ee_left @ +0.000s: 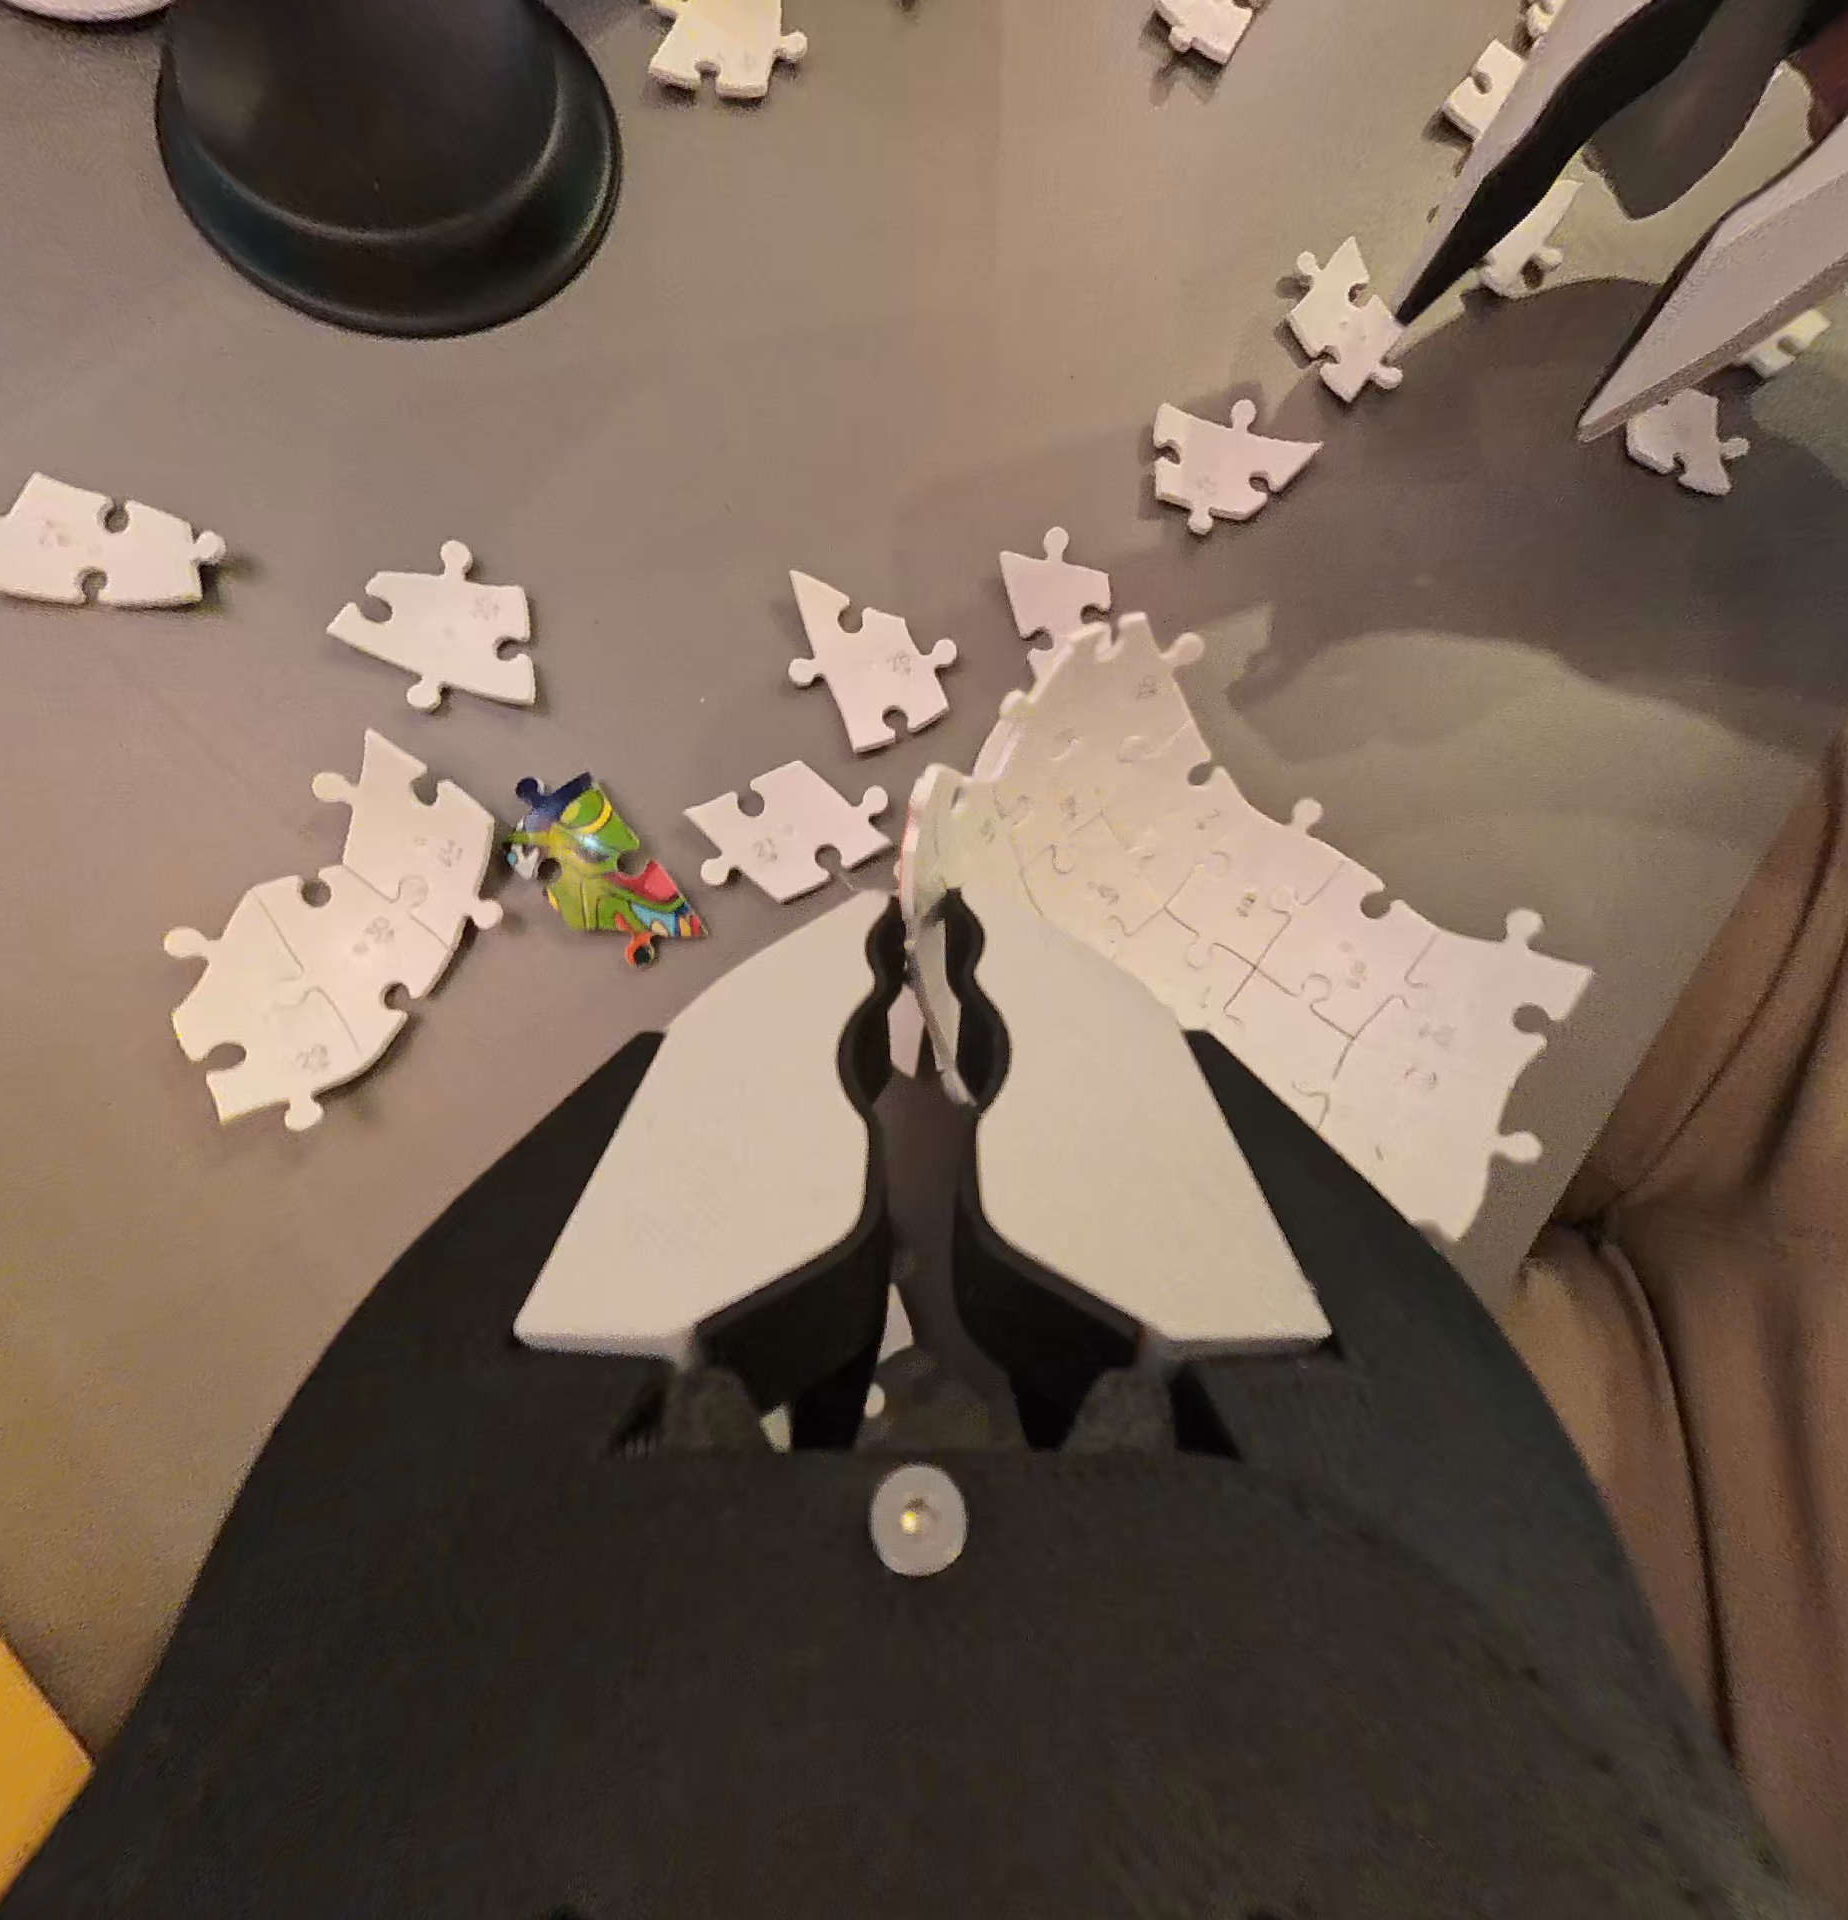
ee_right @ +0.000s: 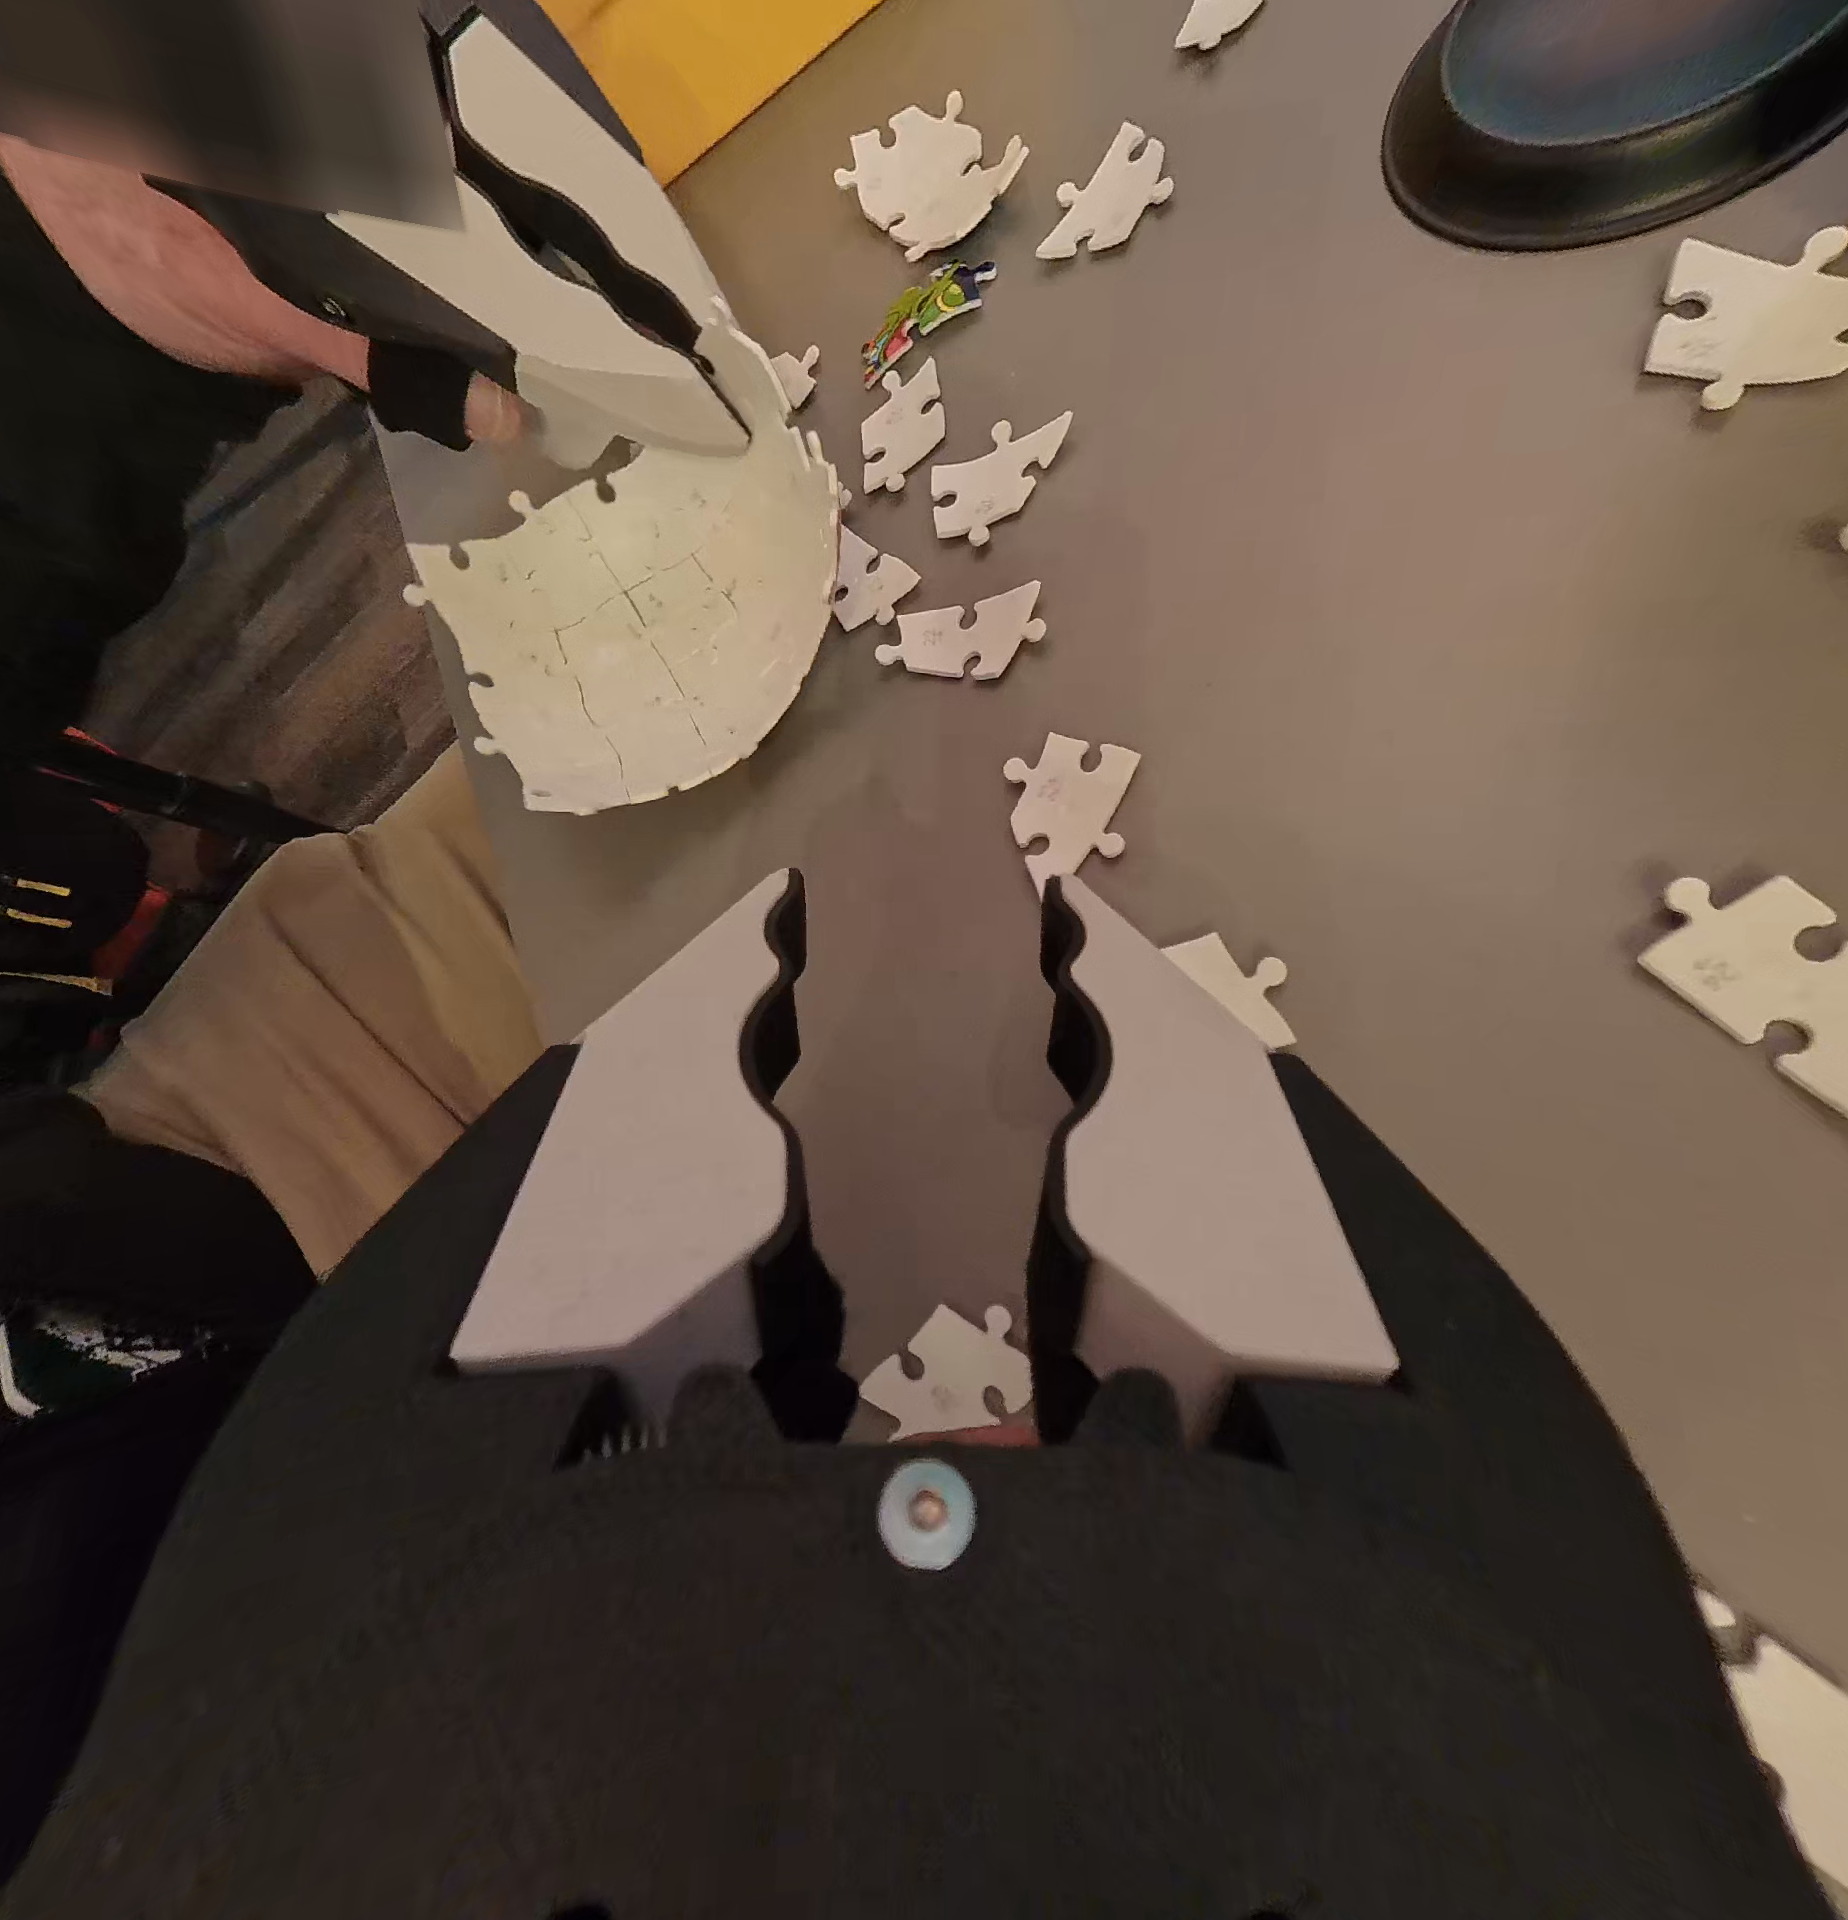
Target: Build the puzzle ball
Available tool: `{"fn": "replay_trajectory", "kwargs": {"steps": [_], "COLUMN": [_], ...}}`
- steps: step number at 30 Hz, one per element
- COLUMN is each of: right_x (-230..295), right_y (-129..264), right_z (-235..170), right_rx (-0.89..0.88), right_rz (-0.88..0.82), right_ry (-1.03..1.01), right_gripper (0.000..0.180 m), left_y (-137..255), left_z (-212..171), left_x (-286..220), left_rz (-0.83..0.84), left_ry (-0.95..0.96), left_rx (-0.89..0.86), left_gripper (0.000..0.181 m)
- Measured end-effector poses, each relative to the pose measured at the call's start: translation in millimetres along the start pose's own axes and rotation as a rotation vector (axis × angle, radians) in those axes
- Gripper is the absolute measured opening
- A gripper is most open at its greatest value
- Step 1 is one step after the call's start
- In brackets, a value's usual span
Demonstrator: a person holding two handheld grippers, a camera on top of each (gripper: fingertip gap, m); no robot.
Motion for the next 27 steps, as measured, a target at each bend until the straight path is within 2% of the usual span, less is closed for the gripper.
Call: {"fn": "replay_trajectory", "kwargs": {"steps": [1, 11, 19, 27], "right_x": [-1, -10, -24, -42], "right_y": [1, 16, 58, 99], "right_z": [0, 5, 8, -24], "right_rx": [-0.001, -0.026, -0.058, 0.091], "right_rz": [-0.001, -0.019, -0.104, -0.284], "right_ry": [0.001, 0.008, 0.038, 0.1], "right_gripper": [0.044, 0.044, 0.045, 0.045], "left_y": [2, 22, 31, 44], "left_z": [-2, -11, -18, -26], "left_x": [0, -3, -6, -5], "left_rz": [0.002, 0.031, 0.07, 0.108], "left_ry": [0.016, 0.183, 0.277, 0.377], "left_rx": [0.0, -0.094, -0.135, -0.191], "left_gripper": [0.007, 0.003, 0.002, 0.002]}}
Point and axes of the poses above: each gripper's, where its closed fingertips meet, y back along the fingers, z out of its top, x = y × z across the jaws, the point moved 1 cm from there along y, back along the fingers, and after that the axes turned 15 degrees about z, right-handed, at the moved point
